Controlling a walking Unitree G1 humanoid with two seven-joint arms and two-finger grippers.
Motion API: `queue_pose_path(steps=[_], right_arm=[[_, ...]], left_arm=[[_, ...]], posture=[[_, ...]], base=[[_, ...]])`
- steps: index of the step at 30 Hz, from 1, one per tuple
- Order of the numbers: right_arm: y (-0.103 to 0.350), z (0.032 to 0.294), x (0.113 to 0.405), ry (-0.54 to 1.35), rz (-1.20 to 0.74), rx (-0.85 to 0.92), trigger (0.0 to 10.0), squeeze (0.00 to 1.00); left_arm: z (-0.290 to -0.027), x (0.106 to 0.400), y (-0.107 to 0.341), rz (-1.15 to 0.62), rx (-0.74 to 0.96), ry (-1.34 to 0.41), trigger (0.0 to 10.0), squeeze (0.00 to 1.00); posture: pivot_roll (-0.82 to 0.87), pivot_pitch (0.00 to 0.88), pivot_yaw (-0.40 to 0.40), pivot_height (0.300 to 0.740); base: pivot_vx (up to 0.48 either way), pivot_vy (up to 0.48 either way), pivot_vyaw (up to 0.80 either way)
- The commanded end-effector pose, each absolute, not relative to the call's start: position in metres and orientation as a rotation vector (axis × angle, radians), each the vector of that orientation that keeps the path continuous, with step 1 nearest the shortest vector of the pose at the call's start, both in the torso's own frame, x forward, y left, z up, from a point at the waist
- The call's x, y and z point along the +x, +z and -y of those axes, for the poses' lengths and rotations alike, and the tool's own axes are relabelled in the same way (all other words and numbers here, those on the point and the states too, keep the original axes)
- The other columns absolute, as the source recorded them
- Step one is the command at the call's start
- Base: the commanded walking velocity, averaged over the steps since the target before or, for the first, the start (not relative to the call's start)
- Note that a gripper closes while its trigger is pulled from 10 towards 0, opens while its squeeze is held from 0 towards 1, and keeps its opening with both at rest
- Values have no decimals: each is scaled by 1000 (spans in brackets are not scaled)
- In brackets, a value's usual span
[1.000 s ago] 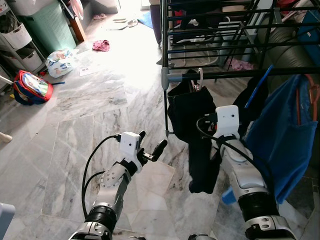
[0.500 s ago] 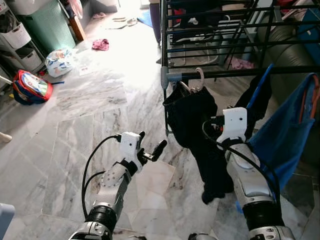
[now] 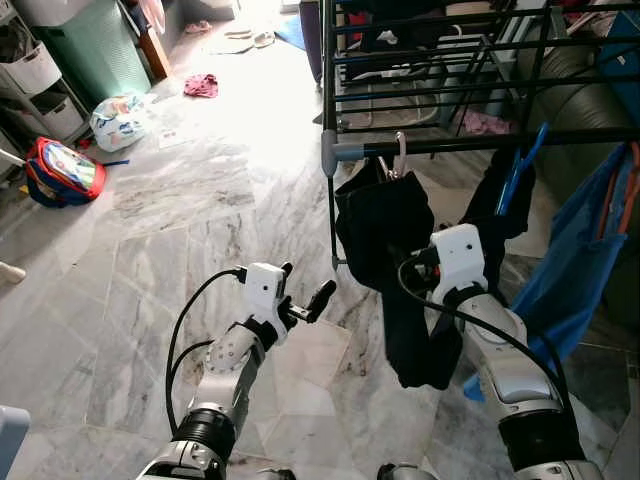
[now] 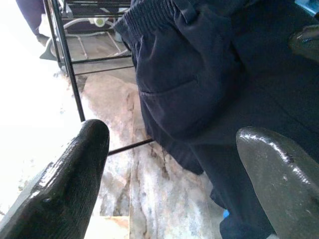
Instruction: Hang hanger
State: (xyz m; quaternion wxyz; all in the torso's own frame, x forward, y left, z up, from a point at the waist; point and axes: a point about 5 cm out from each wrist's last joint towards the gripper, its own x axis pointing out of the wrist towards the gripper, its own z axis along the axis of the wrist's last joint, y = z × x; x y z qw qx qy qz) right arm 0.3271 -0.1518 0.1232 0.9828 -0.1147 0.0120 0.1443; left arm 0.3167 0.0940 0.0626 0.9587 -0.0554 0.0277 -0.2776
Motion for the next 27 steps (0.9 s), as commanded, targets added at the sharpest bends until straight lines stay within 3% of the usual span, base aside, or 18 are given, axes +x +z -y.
queue_pose_path(steps=[1, 6, 27], right_arm=[[118, 146, 323, 348, -41, -213, 10000, 1000], [129, 142, 319, 432, 41, -229, 10000, 1000], [153, 142, 285, 343, 174, -235, 10000, 1000]], left_arm=[[-98, 316, 58, -86, -93, -555, 10000, 0], [-100, 318, 59, -84, -83, -543, 10000, 0], [-108, 321, 57, -107, 9, -441, 10000, 0]], posture=[[-90, 173, 120, 740], [-87, 172, 123, 740], [-114, 191, 132, 740]], base=[[0, 0, 0], [0, 0, 0], [0, 0, 0]])
